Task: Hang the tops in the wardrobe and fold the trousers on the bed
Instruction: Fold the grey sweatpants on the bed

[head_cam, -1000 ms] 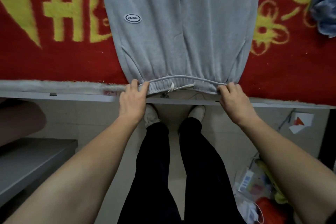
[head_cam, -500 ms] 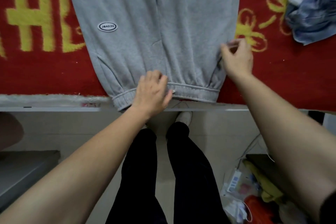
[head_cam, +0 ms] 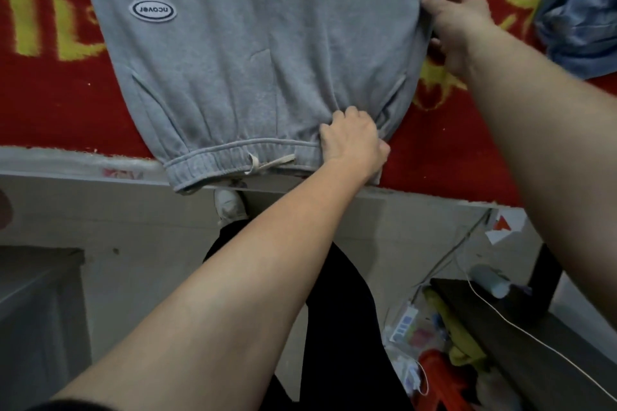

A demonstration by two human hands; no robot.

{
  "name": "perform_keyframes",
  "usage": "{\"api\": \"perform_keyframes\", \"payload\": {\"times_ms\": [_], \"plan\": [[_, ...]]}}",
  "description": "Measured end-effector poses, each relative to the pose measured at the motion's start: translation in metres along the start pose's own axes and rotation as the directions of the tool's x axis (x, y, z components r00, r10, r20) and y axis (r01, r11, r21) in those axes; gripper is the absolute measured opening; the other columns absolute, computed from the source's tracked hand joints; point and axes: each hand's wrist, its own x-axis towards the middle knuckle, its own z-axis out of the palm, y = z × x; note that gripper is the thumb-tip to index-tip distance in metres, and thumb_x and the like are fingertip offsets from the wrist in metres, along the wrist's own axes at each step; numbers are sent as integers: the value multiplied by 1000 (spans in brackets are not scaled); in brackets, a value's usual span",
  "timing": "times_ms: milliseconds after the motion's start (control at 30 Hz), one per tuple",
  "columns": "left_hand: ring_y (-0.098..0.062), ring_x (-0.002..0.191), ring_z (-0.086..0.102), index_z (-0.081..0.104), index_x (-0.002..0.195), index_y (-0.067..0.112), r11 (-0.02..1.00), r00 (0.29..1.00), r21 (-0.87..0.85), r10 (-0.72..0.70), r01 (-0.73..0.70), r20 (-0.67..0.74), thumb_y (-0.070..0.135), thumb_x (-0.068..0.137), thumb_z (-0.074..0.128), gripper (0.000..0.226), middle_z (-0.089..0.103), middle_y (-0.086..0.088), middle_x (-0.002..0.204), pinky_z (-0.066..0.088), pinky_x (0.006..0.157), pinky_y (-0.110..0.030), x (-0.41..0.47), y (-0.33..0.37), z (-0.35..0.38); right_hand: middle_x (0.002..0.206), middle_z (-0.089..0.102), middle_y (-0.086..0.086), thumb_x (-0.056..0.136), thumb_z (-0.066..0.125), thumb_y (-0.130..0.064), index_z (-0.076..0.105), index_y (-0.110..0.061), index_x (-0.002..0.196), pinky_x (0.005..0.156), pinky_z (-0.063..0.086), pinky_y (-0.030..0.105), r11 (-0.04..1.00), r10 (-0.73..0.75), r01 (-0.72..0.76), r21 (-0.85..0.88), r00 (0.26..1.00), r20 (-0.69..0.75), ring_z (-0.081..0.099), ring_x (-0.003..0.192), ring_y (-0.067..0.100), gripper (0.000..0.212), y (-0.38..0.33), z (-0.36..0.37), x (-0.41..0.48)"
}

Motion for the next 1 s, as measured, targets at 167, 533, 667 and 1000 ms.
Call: {"api": "perform_keyframes", "payload": {"times_ms": [167,533,667,1000], "plan": [[-31,91,60,59,80,14,936,990,-347,-9,57,139,36,86,58,23,64,-9,90,42,70,-34,-8,-23,-27,101,76,-7,97,58,-14,69,-20,119,69,57,24,990,37,-47,133,996,76,73,89,9,25,-18,-9,-7],[8,57,55,69,99,10,451,970,-864,-189,223,152,5,91,66,10,63,5,73,43,57,-11,-65,-186,-108,90,68,2,91,46,9,62,-15,105,58,55,22,977,-174,111,181,908,380,69,70,5,32,-143,121,-95],[-5,62,55,68,80,19,349,930,-886,-312,305,197,5,88,70,16,62,5,71,44,52,-14,-70,-264,-109,91,68,-5,87,59,2,61,-8,125,53,45,8,955,-291,289,71,854,432,58,56,-11,39,-156,214,-121],[-18,74,59,62,84,14,376,843,-756,-284,536,456,5,81,76,17,66,-11,82,45,57,-21,-66,-353,-65,150,48,2,95,46,-24,29,-18,156,114,39,37,782,-136,495,-379,729,671,47,136,21,63,-106,361,-135]]}}
